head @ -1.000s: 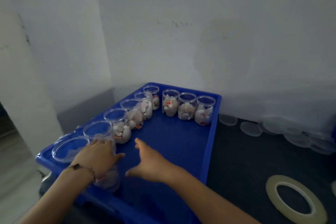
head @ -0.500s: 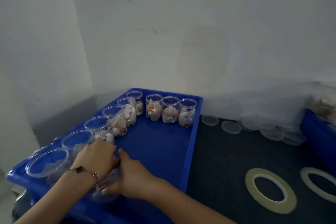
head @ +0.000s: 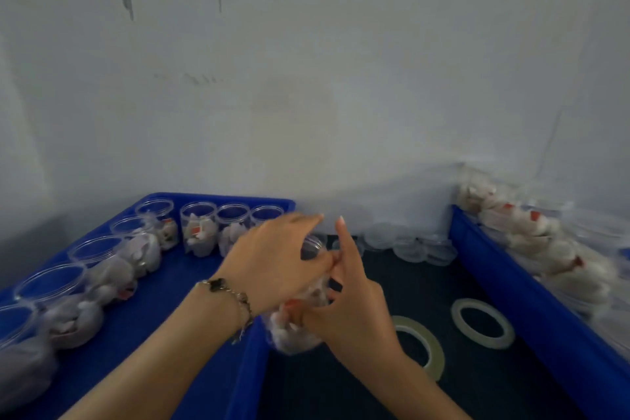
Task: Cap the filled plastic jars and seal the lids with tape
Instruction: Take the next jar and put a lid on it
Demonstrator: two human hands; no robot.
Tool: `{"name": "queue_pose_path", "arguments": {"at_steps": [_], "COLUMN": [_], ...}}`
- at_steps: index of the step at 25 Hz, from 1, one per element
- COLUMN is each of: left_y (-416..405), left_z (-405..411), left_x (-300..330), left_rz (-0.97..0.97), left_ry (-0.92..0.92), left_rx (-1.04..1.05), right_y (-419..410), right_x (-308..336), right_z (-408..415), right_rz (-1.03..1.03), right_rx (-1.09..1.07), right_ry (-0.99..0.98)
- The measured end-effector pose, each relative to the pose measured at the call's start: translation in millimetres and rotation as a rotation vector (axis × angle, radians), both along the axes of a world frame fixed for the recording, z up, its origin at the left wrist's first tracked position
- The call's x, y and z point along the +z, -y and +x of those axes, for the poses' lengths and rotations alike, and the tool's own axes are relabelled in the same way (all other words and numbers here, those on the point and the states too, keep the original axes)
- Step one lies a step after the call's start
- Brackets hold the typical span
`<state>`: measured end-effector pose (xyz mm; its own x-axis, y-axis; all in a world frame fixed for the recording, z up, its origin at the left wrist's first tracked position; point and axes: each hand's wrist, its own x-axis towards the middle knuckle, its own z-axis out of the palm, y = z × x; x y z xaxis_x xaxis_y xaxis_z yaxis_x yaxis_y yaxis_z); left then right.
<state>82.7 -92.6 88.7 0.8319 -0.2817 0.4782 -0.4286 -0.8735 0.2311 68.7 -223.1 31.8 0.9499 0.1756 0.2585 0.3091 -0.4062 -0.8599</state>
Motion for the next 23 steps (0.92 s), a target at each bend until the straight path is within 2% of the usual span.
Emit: {"name": "queue_pose_path", "arguments": {"at_steps": [4, 8, 13, 16, 19, 21, 23], "left_y": [32, 30, 14, 4, 0, -1, -2], "left_z": [30, 41, 51, 54, 52, 51, 52], "left_x": [-55, -104, -119, -116, -114, -111, -108], "left_rz": [-0.020, -0.071, -0.073, -0.061, 0.048, 0.148, 0.211], "left_ry": [-0.253, -0.238, -0.625, -0.736, -0.725, -0.644, -0.589], "left_rx": [-0.114, -0.141, -0.223, -0.296, -0.270, -0.231, -0.214], "right_y": [28, 35, 37, 47, 71, 81, 84], "right_x": [-41, -77, -100, -108, -106, -101, -99], "right_z": [12, 19, 24, 25, 48, 80, 122], "right_rz": [-0.149, -0.122, -0.102, -0.023, 0.034, 0.027, -0.166], "right_rx": [-0.055, -0.094, -0.096, 0.044, 0.240, 0.141, -0.064], "right_ry": [-0.116, -0.201, -0.202, -0.203, -0.279, -0.280, -0.200]}}
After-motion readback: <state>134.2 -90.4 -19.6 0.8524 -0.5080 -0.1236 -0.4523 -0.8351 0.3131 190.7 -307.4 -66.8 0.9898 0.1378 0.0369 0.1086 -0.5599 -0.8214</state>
